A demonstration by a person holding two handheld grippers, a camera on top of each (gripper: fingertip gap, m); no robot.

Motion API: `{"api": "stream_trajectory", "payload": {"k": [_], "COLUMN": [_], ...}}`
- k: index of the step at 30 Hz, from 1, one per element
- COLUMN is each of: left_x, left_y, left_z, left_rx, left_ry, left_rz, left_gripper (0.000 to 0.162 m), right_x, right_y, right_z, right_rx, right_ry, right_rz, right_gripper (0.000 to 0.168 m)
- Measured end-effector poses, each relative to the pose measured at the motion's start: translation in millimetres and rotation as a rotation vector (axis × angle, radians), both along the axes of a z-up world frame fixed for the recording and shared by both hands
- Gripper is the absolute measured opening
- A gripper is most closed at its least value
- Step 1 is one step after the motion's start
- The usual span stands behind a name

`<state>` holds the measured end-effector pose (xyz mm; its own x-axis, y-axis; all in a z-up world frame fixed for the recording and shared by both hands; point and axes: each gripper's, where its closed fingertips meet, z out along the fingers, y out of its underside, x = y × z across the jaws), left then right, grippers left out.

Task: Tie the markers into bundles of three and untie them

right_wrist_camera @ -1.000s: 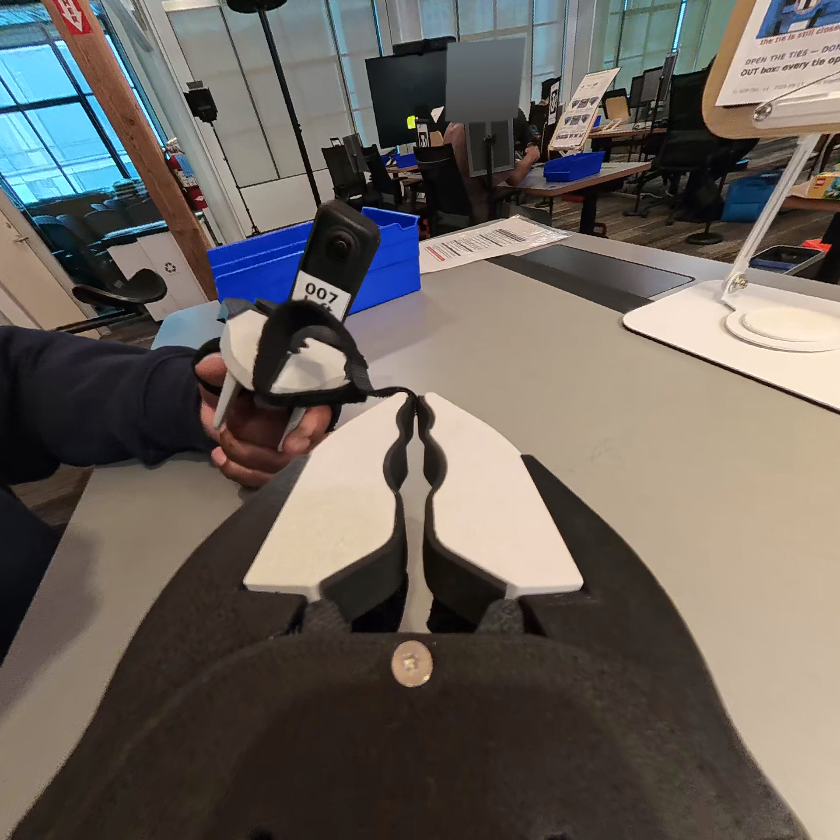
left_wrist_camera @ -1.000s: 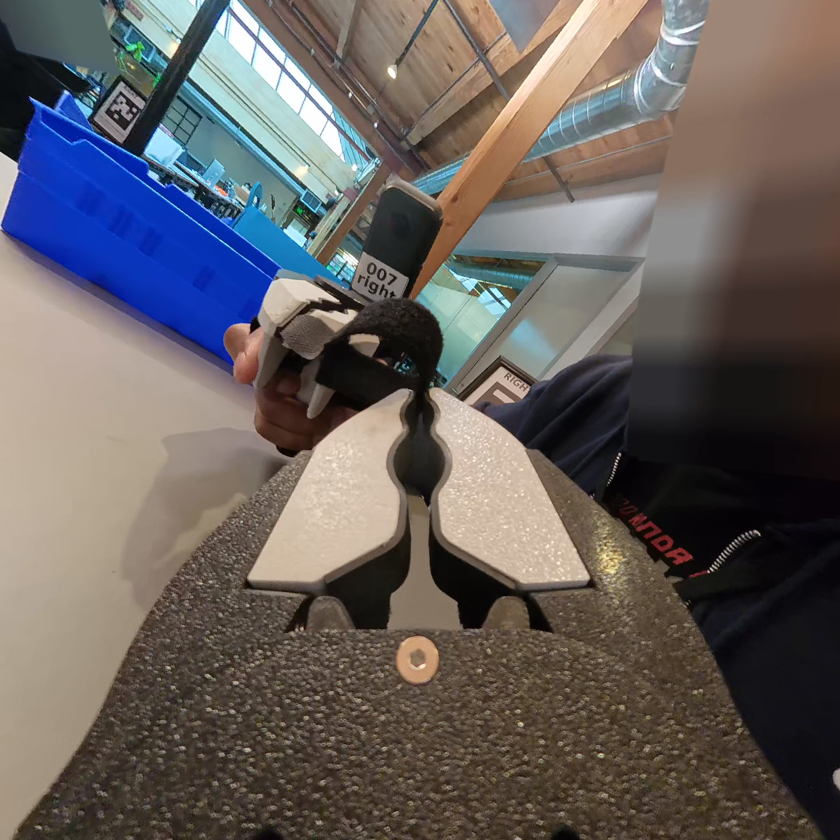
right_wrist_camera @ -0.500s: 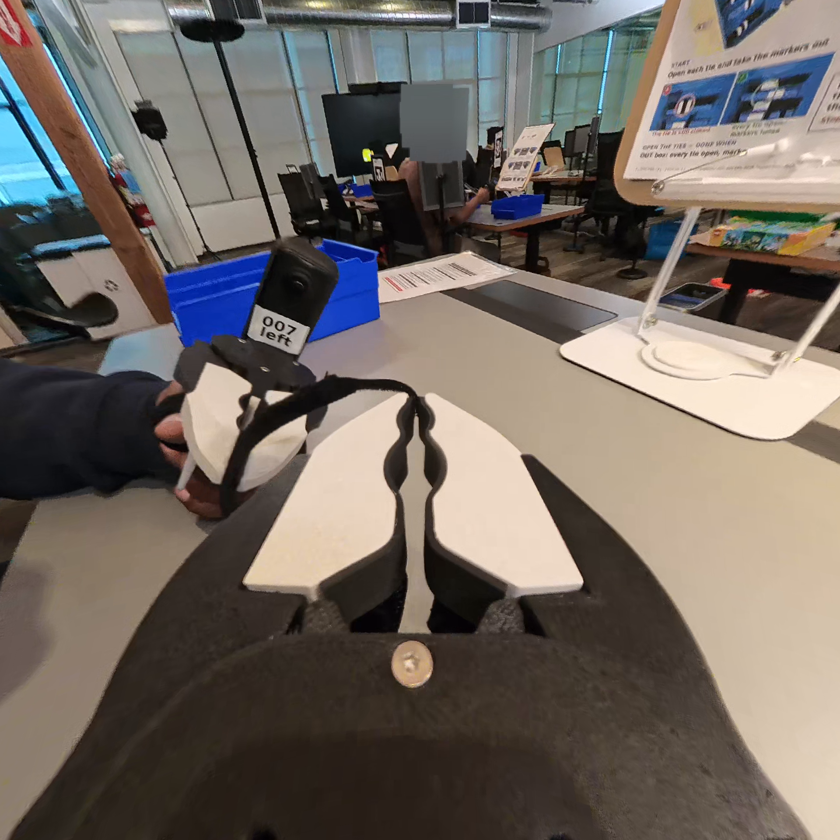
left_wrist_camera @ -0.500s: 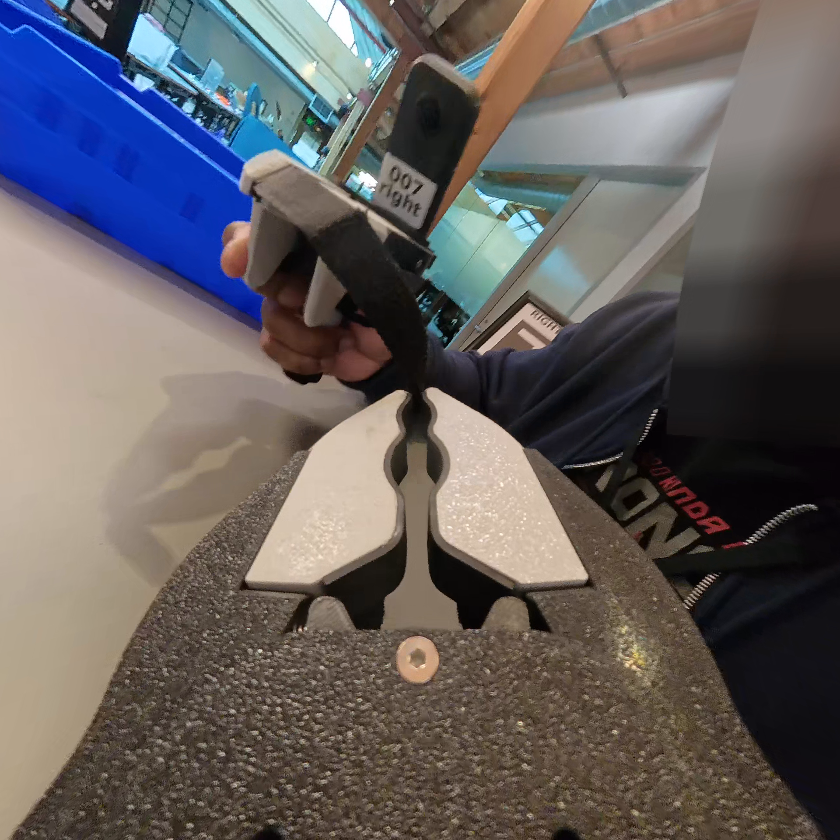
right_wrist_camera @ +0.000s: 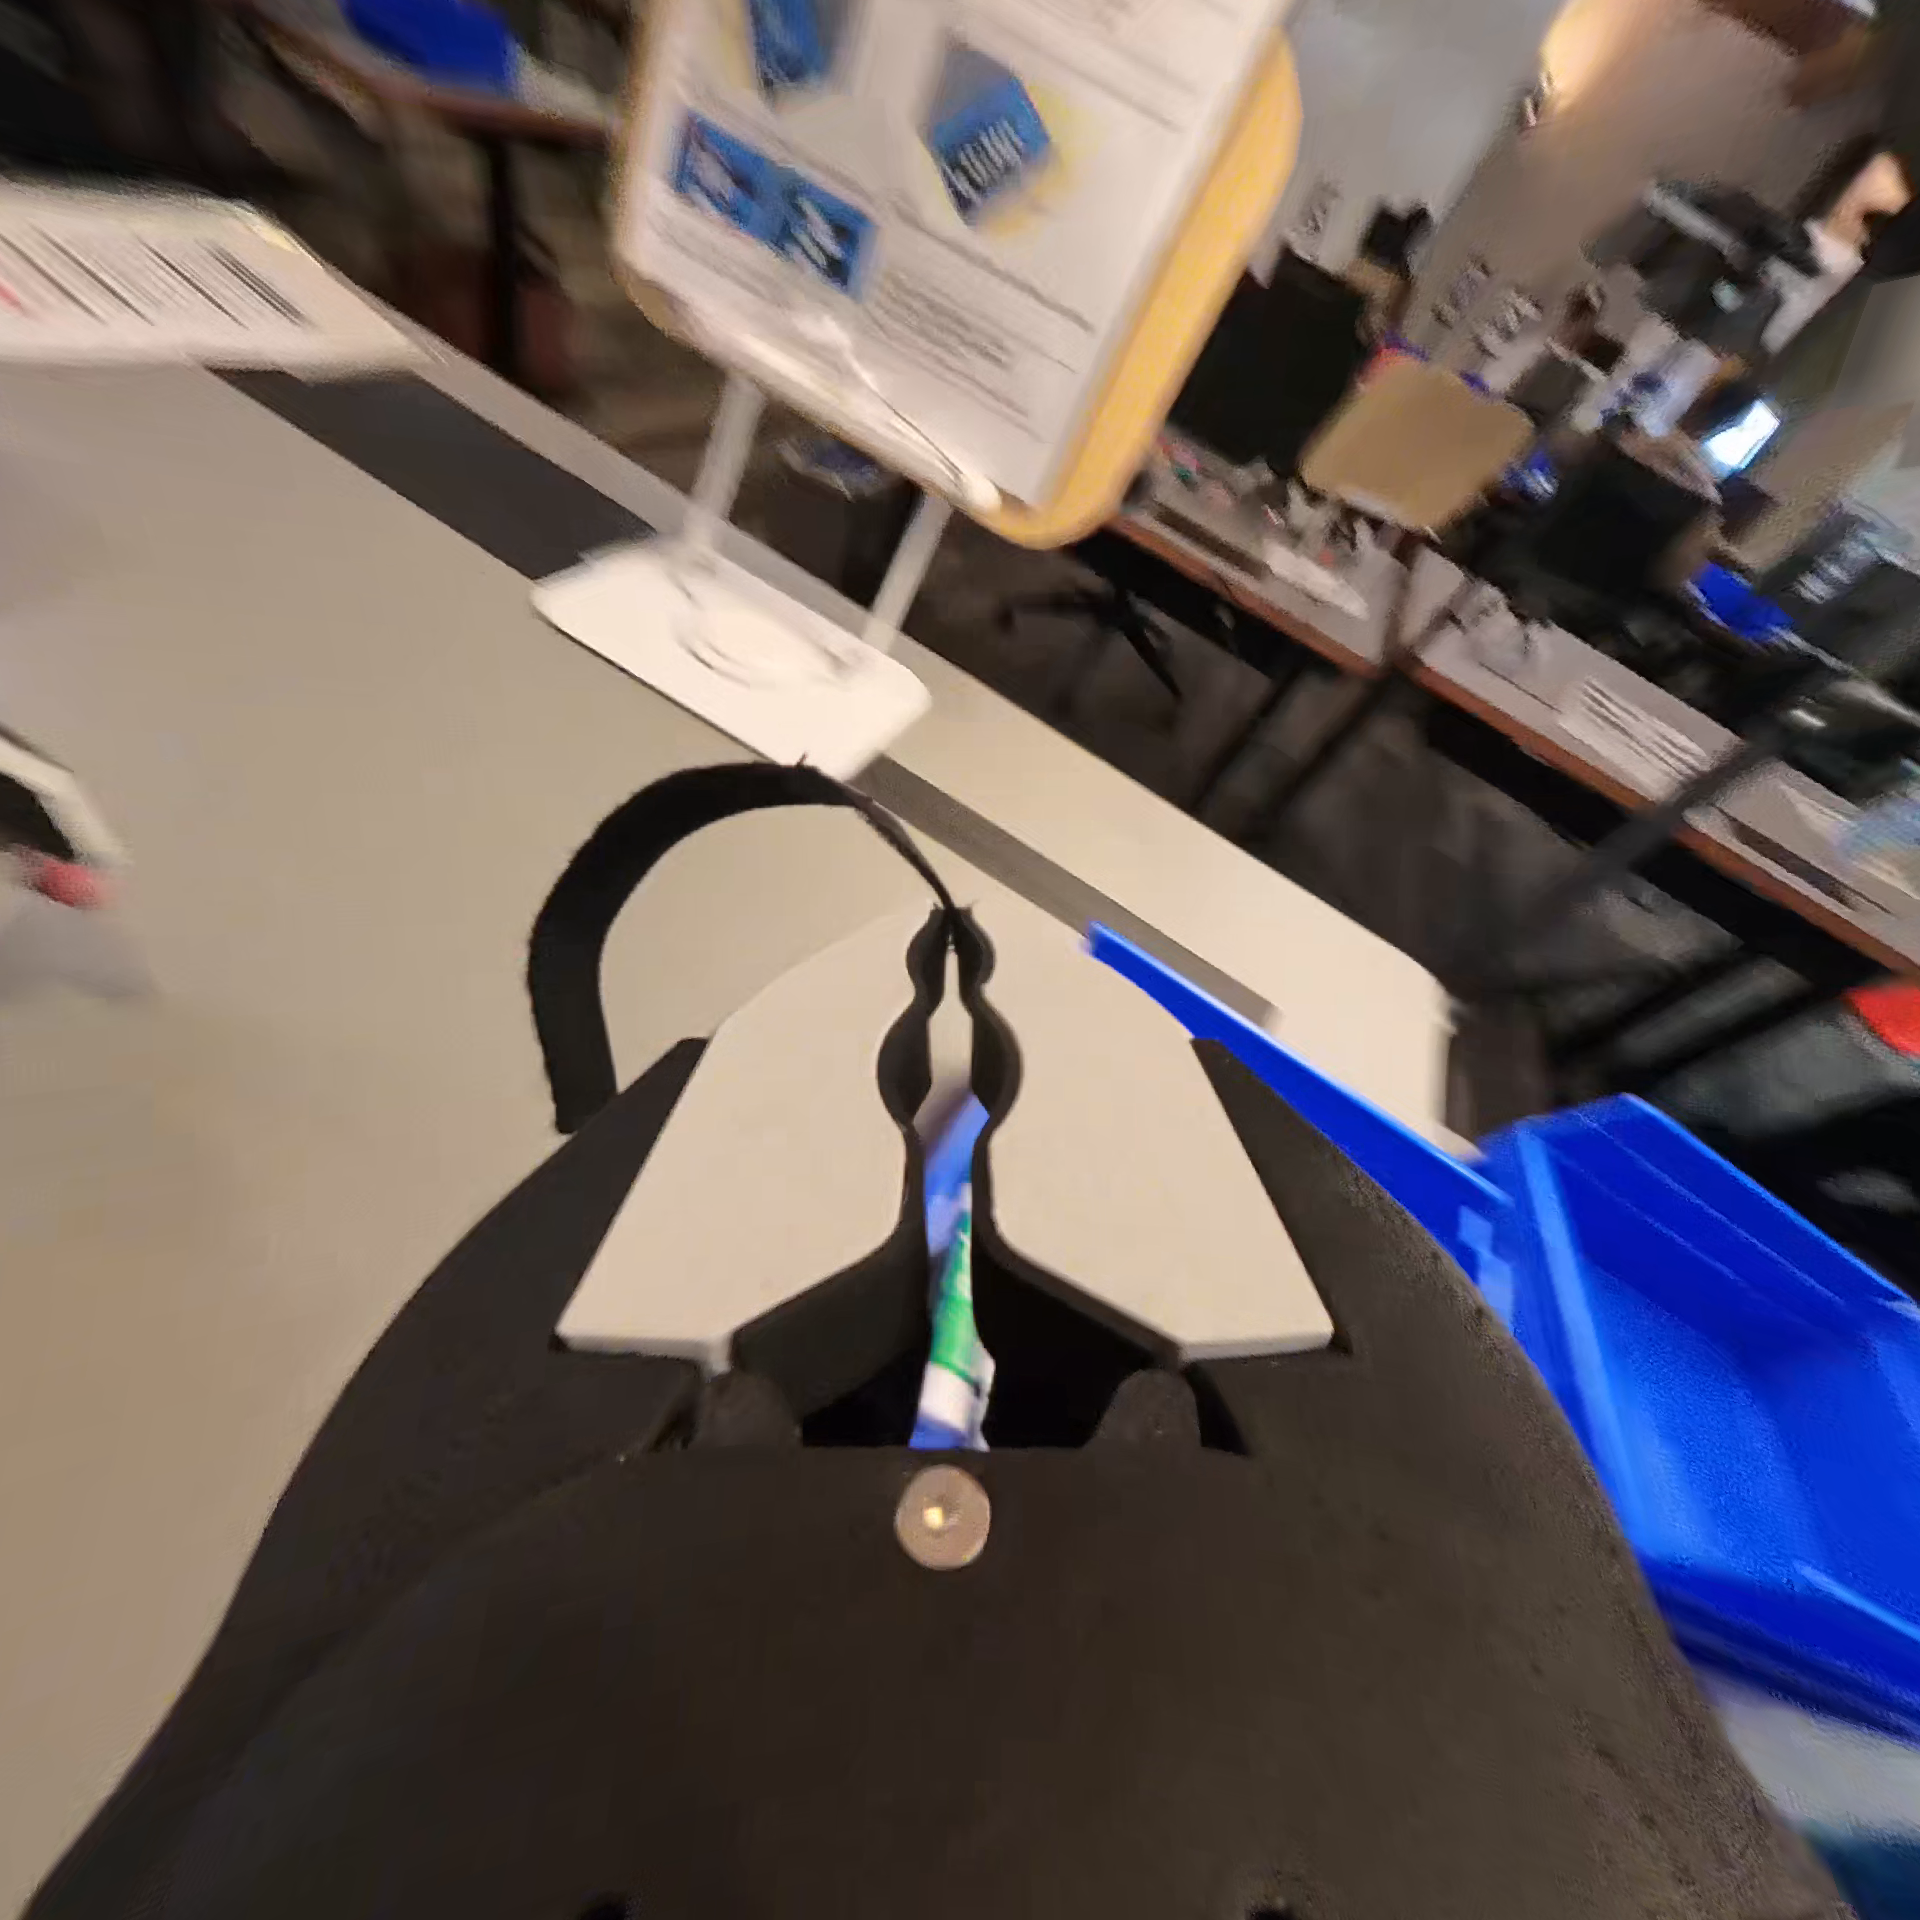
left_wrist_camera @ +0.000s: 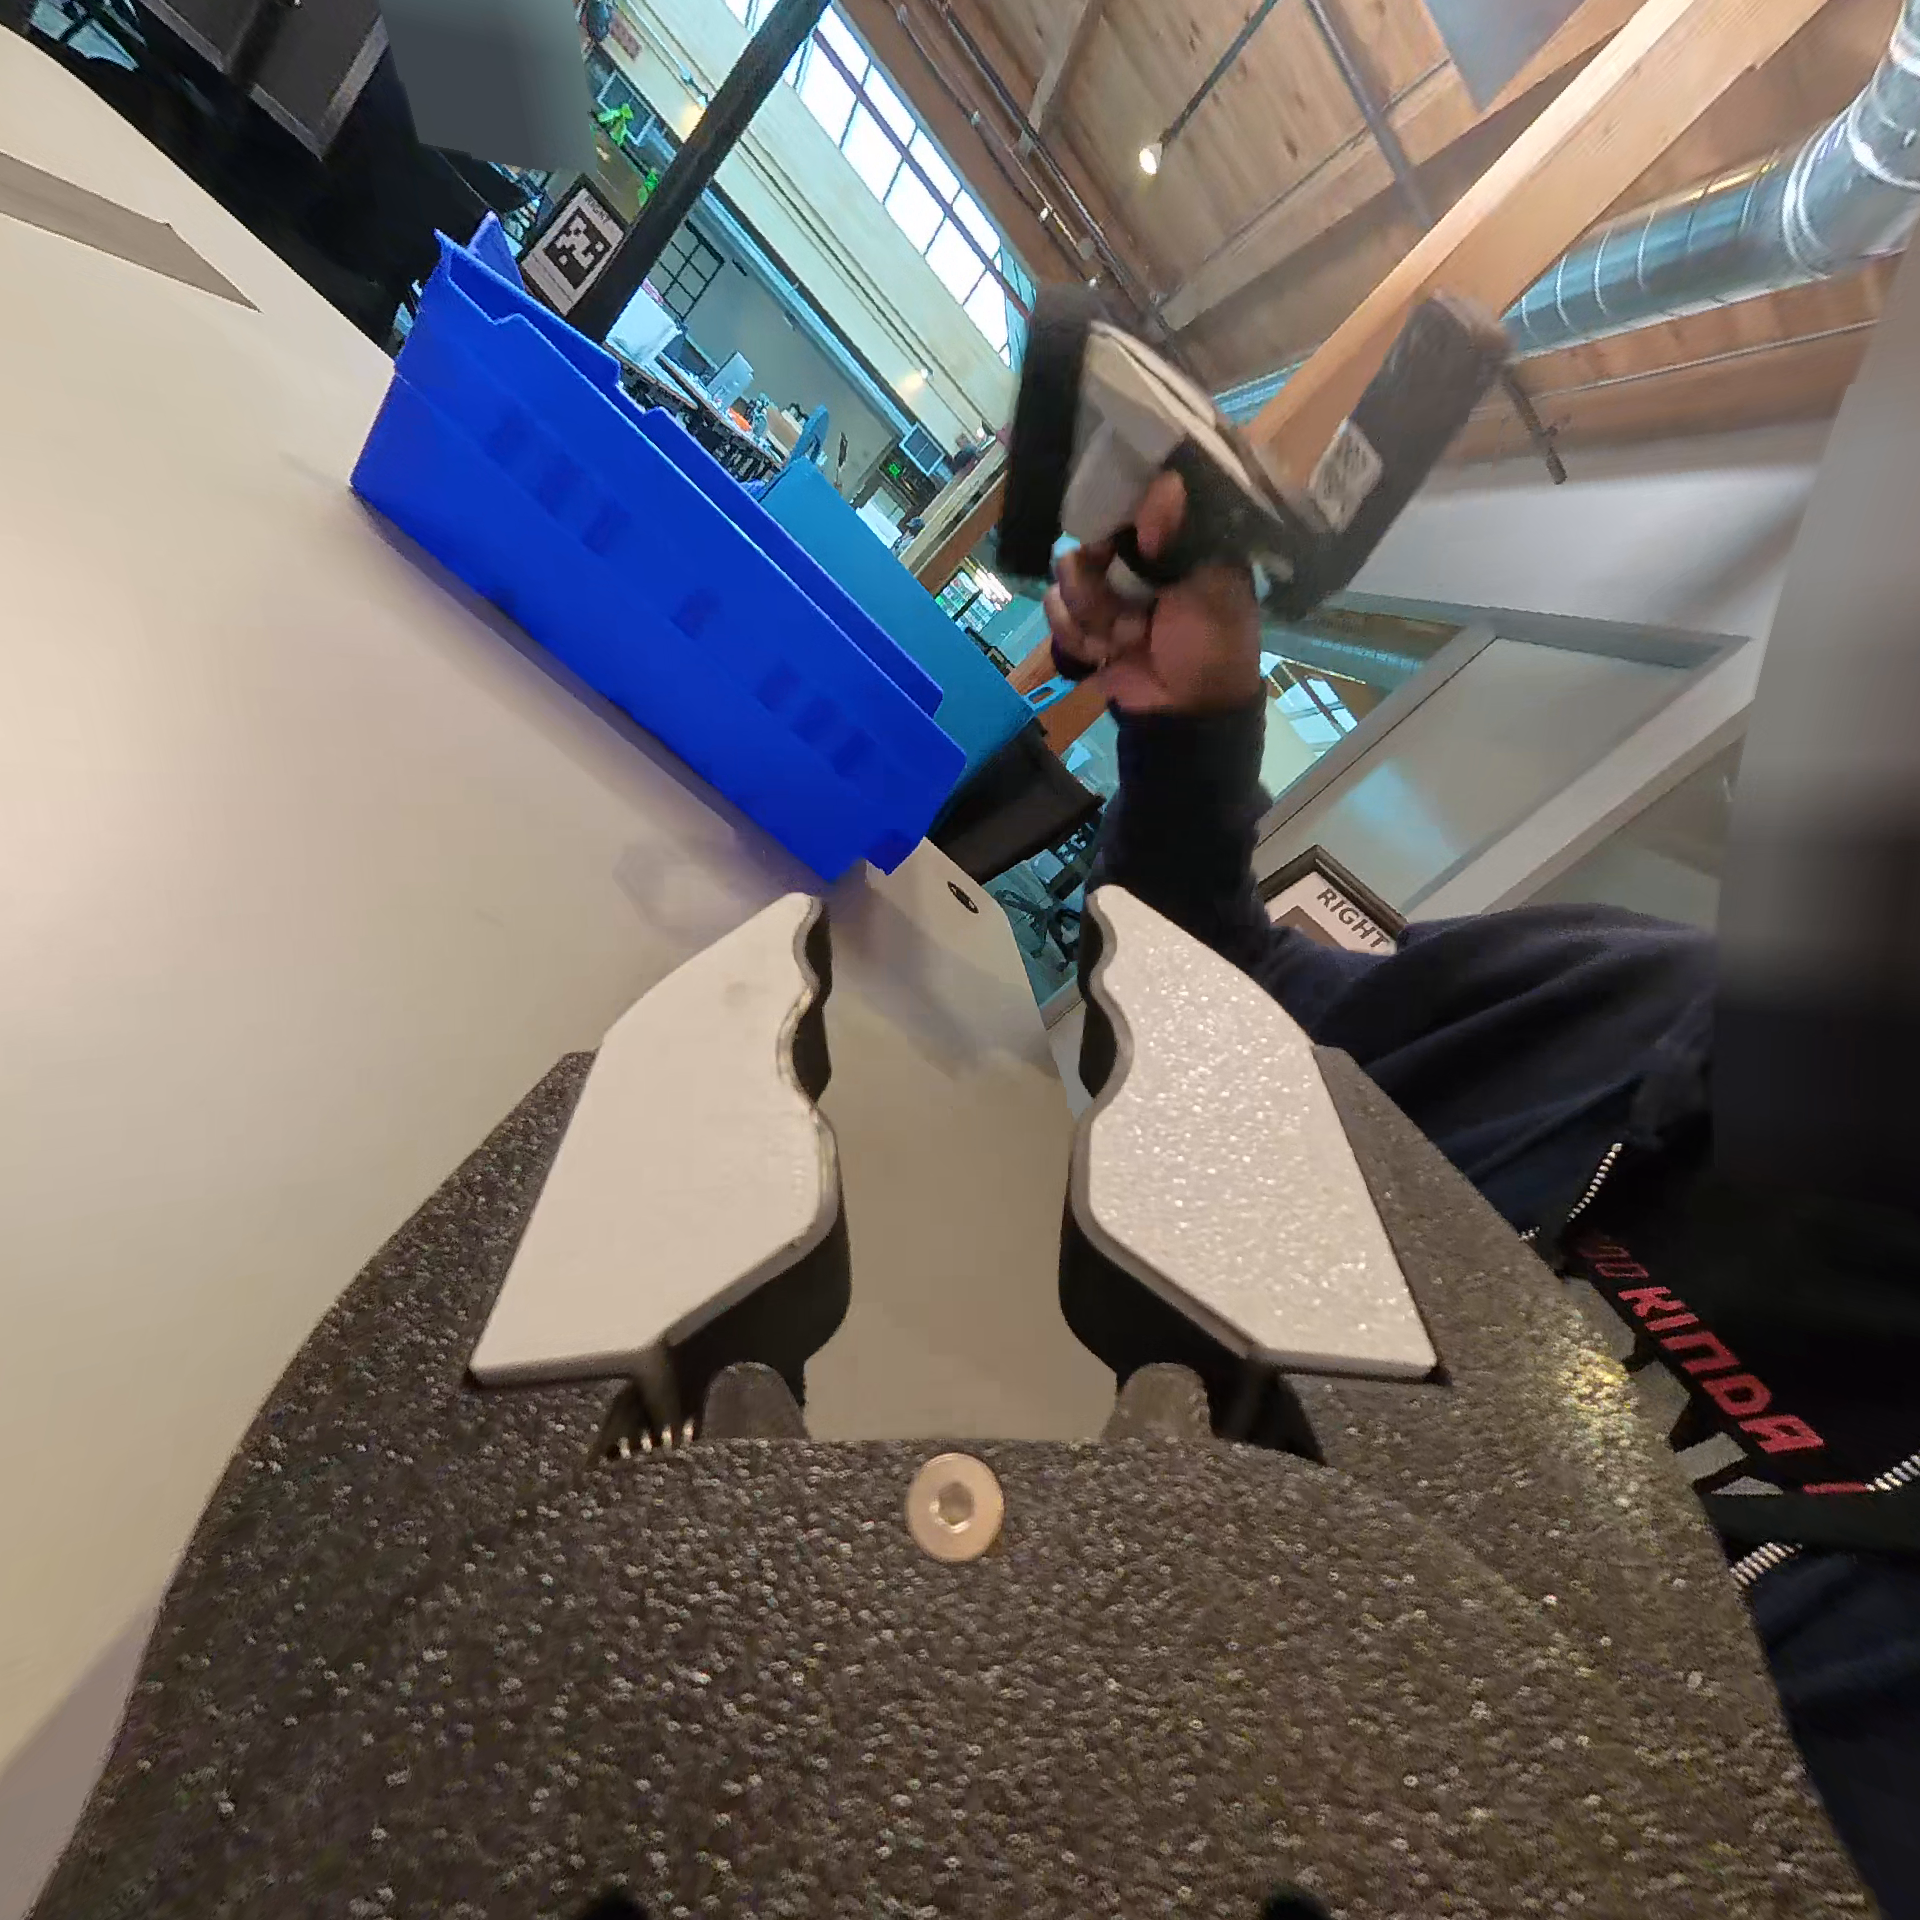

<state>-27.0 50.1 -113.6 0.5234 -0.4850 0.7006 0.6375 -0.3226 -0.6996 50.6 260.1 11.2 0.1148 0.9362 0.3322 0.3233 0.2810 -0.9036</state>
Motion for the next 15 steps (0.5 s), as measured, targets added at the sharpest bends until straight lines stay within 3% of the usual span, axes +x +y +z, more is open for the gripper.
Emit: {"api": "stream_trajectory", "payload": {"k": [4, 8, 12, 15], "left_x": [8.4, 11.2, 5.2, -0.3], "left_y": [0.5, 1.5, 2.2, 2.0], "left_z": [-1.7, -3.4, -2.6, -1.1], "left_rx": [-0.004, -0.008, -0.006, -0.003], "left_ry": [0.031, 0.049, 0.019, -0.015], "left_rz": [-0.019, -0.017, 0.006, 0.019], "left_gripper": [0.045, 0.045, 0.044, 0.043], "right_x": [22.3, 22.4, 2.8, -13.6], "right_y": [101.4, 182.7, 225.9, 226.1], "right_z": [-11.4, -63.4, -102.2, -127.6], "right_rx": [0.22, 0.57, 1.062, 1.201], "right_ry": [-0.33, -0.731, -0.951, -1.009], "right_rz": [-0.184, -0.172, 0.028, 0.22], "right_gripper": [0.001, 0.001, 0.001, 0.001]}}
